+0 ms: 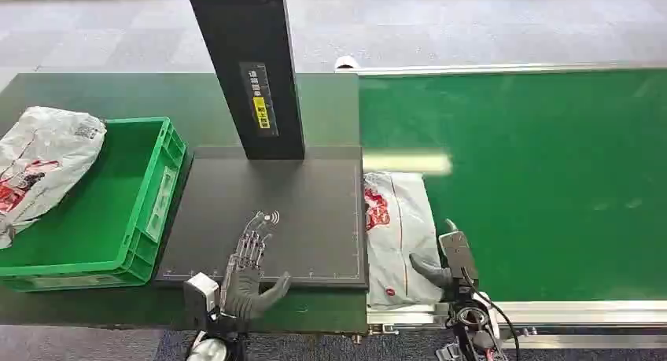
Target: Moved the parcel from conveyor to table for the left to box.
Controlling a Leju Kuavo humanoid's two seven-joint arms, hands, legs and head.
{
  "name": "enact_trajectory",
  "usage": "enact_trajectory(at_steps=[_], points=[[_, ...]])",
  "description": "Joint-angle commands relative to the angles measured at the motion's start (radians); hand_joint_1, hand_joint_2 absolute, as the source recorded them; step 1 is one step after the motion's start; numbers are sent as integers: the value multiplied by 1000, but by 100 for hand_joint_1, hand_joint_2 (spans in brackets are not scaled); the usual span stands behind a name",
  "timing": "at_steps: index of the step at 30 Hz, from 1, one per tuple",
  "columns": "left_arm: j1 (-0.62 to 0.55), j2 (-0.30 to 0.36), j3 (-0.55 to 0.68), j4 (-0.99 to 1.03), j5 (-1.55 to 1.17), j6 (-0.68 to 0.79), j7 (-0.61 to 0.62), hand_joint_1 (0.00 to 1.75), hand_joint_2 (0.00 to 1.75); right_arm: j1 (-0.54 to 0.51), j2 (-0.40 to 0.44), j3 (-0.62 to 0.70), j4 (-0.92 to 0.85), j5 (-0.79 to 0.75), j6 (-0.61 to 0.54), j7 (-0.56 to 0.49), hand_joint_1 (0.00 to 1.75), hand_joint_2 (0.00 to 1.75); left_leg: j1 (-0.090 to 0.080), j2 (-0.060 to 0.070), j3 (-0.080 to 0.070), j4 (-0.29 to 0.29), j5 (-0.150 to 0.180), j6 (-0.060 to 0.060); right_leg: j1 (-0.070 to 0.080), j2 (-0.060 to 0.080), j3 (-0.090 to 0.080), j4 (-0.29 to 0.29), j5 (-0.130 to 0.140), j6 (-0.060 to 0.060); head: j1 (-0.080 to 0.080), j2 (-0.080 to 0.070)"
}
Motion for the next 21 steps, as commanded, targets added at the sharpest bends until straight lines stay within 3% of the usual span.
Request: enact_trajectory(at_steps=[1,21], points=[[-33,11,-26,74,-3,-4,0,0,175,-73,12,-64,214,-5,58,2,0,175,1,1,3,-2,0,0,1,-1,4,-2,0,-1,0,0],[-41,8,-33,80,-3,-3,0,0,175,-72,41,-58,235,5,97,28,0,175,1,0,11,-2,1,0,2,-1,12,-3,1,-1,0,0]])
